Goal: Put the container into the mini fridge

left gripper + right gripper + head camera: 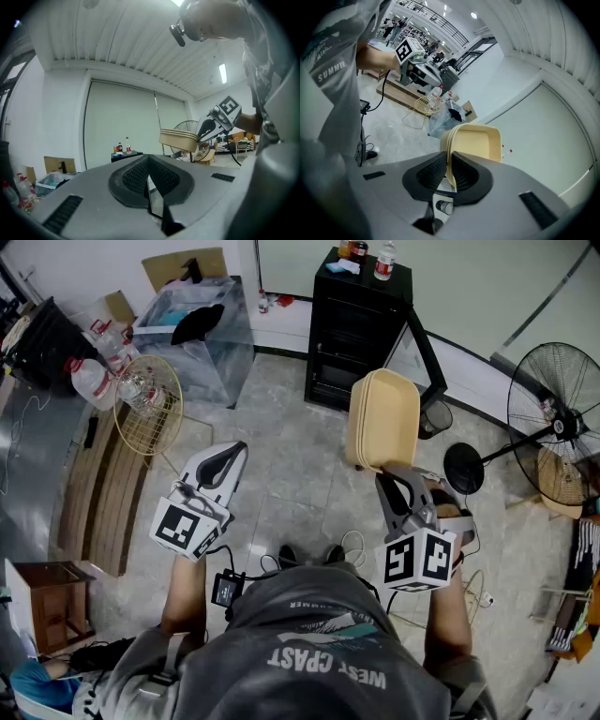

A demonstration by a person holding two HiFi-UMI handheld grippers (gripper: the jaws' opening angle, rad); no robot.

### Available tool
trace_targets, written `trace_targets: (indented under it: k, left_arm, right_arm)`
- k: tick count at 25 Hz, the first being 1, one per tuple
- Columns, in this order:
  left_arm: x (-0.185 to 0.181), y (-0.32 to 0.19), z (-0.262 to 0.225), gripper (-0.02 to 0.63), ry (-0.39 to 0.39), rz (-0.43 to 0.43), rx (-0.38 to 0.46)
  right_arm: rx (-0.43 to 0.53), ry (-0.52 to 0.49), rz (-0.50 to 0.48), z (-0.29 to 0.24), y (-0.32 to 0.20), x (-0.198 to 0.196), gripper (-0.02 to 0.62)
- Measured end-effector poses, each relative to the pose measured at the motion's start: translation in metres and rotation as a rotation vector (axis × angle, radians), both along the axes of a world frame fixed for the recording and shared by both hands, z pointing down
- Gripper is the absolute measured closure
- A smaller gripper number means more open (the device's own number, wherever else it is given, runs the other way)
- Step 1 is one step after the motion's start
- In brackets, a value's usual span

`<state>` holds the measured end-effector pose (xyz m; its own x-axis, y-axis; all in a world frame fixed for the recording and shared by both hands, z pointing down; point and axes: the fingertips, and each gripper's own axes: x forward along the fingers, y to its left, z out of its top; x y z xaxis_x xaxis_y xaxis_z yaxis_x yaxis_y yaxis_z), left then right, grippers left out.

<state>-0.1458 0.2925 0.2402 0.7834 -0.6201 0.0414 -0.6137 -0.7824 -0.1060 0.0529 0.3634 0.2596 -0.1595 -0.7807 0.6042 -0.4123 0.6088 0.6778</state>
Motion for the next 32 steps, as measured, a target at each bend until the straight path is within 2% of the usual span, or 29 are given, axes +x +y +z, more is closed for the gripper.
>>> trace_targets:
  k: [15,23,32]
  left_arm:
    - [-0.017,-0.018,0.008,0.589,0.004,0.036,-0.001]
    - [-0.006,-0.036,0.017,0.589,-0.002,0.049,-0.024]
    - [0.01,-0.078,0.021,0.59,-0.032,0.003,-0.035]
  right_arm:
    - [0.022,0.008,0.028,0.008,-0.023,-0.021,0.538]
    - [0.011,0.002,0.018,0.014,-0.048,-0.014,0.538]
    - [-0.002,-0.025,-0.025,0.026,-0.104,0.004,0.538]
